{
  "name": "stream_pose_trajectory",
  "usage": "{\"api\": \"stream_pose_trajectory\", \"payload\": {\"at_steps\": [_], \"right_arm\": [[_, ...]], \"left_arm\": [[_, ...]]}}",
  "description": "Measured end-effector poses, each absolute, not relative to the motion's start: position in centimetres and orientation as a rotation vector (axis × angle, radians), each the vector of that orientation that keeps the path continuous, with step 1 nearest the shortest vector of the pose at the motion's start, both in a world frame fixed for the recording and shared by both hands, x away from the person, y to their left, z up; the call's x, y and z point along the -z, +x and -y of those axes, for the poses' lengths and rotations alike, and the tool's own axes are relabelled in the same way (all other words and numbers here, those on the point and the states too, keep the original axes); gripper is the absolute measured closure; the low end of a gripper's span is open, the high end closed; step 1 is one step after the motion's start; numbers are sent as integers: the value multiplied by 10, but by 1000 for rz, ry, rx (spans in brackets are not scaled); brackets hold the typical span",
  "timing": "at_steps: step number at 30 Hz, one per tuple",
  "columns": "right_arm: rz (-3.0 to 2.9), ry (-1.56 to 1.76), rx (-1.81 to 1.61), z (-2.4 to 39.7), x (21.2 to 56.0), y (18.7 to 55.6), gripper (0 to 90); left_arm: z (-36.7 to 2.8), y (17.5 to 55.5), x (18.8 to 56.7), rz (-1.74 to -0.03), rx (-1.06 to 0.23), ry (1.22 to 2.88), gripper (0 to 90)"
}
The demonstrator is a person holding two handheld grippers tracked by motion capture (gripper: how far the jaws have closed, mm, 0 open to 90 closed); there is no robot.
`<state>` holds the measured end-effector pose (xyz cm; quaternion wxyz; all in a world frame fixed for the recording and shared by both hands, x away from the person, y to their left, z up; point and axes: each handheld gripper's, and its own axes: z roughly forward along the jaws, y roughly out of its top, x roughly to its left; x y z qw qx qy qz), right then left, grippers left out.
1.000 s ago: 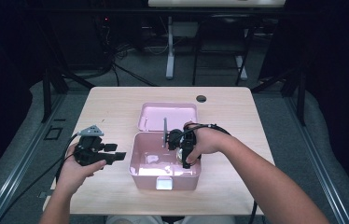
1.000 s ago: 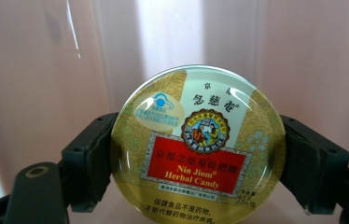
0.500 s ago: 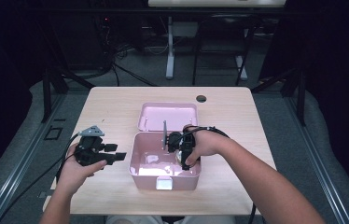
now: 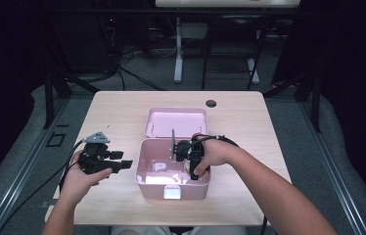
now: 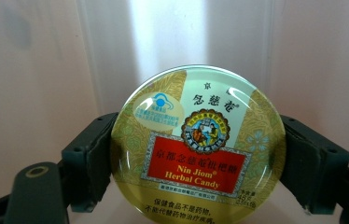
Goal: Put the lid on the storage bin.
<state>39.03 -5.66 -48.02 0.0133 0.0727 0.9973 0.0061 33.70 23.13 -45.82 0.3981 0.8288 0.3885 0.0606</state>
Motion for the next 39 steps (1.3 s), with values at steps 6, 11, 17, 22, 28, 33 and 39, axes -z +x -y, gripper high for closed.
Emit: {"api": "stream_pose_trajectory", "payload": {"at_steps": [6, 11, 17, 22, 28, 33, 39], "right_arm": [[-3106, 217, -8, 56, 483, 391, 198], [-3101, 211, -6, 55, 485, 391, 199], [-3098, 204, 7, 54, 488, 391, 198], [-3106, 233, -2, 57, 490, 392, 198], [-3108, 237, -7, 57, 490, 392, 197], [-3102, 237, -14, 57, 490, 392, 197], [-3108, 221, -19, 55, 492, 391, 197]], "left_arm": [[-230, 337, 459, -988, -149, 2100, 430], [-230, 337, 459, -987, -150, 2097, 429], [-230, 337, 459, -988, -150, 2099, 430], [-230, 337, 459, -988, -149, 2100, 429], [-229, 337, 460, -985, -147, 2105, 430], [-229, 337, 460, -988, -146, 2103, 429], [-229, 338, 460, -985, -146, 2105, 430]]}}
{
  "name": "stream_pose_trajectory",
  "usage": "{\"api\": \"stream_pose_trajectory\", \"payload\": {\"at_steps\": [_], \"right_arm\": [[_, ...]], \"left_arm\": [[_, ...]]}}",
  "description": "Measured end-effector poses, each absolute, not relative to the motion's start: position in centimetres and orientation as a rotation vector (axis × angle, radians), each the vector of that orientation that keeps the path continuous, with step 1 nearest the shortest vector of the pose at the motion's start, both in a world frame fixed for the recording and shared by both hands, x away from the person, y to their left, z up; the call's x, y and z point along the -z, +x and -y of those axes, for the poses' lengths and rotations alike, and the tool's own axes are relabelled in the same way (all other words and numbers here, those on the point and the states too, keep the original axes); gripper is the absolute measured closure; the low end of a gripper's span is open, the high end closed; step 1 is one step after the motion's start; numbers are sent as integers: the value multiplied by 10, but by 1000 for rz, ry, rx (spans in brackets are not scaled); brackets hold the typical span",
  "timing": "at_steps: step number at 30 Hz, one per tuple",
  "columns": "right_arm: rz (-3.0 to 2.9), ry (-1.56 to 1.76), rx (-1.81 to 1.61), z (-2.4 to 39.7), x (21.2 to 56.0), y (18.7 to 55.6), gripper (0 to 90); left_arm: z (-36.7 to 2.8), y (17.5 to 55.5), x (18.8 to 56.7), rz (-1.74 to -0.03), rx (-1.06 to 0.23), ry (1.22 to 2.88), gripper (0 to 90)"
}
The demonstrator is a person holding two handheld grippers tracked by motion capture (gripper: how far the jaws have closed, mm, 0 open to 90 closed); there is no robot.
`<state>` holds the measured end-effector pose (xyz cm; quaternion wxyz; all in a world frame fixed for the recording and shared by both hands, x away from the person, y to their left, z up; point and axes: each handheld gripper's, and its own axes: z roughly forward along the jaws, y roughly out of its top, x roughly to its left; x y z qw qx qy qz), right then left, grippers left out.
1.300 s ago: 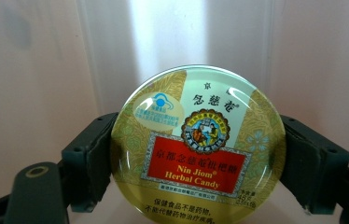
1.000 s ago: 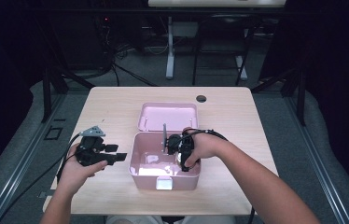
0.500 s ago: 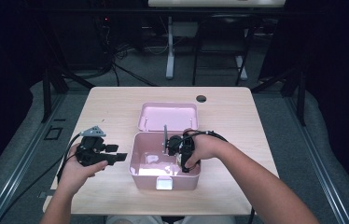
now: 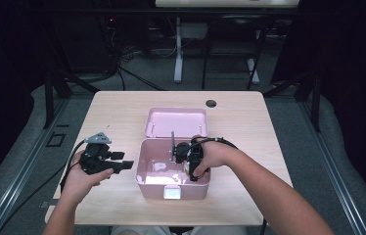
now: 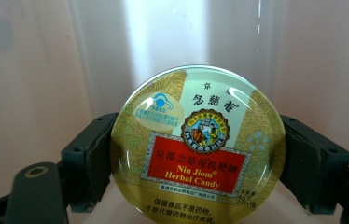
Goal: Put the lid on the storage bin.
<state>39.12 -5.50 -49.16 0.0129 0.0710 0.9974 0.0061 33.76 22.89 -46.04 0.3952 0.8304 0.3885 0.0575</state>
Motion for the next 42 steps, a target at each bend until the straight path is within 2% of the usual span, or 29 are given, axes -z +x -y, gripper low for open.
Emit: {"api": "stream_pose_trajectory", "payload": {"at_steps": [20, 26, 42], "right_arm": [[-3106, 233, 3, 54, 499, 392, 182], [-3096, 255, -32, 54, 493, 392, 162], [-3055, 285, -108, 64, 456, 386, 198]], "left_arm": [[-229, 337, 460, -985, -148, 2103, 430], [-229, 337, 460, -985, -150, 2103, 430], [-228, 337, 460, -988, -153, 2106, 430]]}}
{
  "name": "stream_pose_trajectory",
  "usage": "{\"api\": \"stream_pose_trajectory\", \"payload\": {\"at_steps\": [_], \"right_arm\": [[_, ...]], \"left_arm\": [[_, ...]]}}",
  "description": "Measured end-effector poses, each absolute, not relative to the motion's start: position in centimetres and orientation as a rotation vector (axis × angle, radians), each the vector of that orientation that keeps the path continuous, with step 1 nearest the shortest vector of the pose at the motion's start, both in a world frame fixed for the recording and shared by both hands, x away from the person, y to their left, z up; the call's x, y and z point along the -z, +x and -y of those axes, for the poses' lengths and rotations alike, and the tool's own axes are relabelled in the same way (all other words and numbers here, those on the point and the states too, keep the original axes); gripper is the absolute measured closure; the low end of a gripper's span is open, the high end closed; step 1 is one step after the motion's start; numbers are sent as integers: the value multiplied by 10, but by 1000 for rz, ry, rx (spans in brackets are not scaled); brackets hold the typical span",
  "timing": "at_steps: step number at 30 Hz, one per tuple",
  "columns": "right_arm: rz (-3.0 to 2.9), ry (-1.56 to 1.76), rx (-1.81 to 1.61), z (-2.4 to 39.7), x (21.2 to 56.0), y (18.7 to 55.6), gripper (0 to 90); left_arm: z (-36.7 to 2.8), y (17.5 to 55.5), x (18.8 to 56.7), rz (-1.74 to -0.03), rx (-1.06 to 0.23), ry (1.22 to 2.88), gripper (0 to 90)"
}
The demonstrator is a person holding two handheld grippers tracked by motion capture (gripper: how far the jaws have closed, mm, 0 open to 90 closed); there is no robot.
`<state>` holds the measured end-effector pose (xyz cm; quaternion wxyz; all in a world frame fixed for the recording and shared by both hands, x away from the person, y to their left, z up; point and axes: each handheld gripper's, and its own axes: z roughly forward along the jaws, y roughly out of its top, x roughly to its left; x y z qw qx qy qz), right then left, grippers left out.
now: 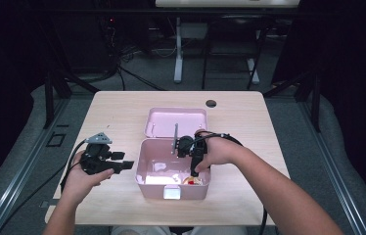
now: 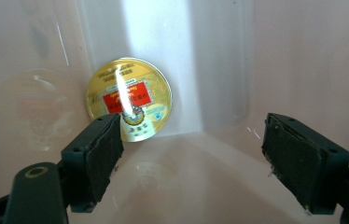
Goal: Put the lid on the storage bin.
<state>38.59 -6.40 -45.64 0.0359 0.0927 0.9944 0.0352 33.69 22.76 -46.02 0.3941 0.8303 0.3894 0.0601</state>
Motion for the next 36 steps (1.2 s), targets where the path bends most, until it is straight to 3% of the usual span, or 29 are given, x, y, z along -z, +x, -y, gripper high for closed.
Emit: {"api": "stream_pose_trajectory", "payload": {"at_steps": [36], "right_arm": [[-2980, 432, -159, 95, 413, 395, 241]], "left_arm": [[-220, 336, 460, -987, -191, 2130, 396]]}}
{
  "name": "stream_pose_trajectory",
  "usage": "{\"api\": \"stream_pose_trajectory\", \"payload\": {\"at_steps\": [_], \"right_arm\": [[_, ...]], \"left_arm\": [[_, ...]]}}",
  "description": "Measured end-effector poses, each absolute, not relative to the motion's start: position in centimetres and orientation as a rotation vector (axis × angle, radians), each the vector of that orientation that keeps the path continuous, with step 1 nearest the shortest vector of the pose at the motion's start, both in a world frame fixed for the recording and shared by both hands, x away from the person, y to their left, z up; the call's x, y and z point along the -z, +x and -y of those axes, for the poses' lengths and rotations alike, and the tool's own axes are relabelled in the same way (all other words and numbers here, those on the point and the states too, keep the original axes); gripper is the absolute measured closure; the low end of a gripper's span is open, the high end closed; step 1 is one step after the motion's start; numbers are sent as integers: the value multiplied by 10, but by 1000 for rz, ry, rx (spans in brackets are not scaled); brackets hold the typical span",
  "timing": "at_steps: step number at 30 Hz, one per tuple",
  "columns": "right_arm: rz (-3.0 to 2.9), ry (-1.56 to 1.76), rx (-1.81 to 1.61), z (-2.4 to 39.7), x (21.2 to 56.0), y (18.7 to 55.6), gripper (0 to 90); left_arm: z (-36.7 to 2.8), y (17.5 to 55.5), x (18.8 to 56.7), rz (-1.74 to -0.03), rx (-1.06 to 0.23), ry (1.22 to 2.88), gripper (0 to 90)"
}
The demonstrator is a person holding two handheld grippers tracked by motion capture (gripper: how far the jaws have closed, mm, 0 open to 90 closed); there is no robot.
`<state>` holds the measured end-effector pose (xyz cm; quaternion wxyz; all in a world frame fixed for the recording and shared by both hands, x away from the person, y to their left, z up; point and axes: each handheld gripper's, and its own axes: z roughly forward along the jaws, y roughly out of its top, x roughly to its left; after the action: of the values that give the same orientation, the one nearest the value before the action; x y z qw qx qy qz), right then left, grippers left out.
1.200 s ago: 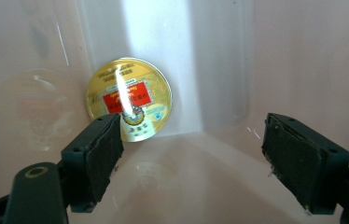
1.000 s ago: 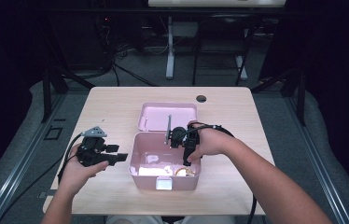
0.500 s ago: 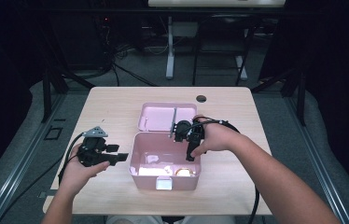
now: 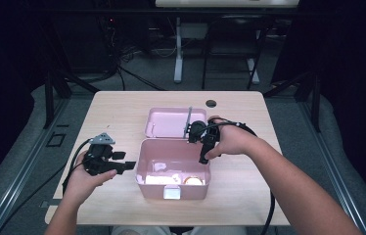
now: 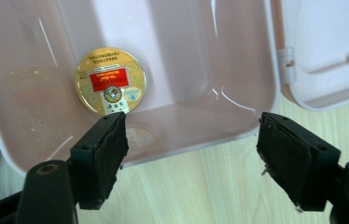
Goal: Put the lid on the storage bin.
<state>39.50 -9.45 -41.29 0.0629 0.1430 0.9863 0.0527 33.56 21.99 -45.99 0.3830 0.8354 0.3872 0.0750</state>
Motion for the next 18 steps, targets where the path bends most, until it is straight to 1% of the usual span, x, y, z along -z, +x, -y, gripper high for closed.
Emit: {"api": "stream_pose_trajectory", "payload": {"at_steps": [4, 18], "right_arm": [[-2960, 454, -168, 98, 412, 396, 243], [-2905, 568, -246, 117, 407, 404, 251]], "left_arm": [[-218, 334, 459, -992, -179, 2129, 396], [-213, 332, 458, -984, -198, 2127, 395]]}}
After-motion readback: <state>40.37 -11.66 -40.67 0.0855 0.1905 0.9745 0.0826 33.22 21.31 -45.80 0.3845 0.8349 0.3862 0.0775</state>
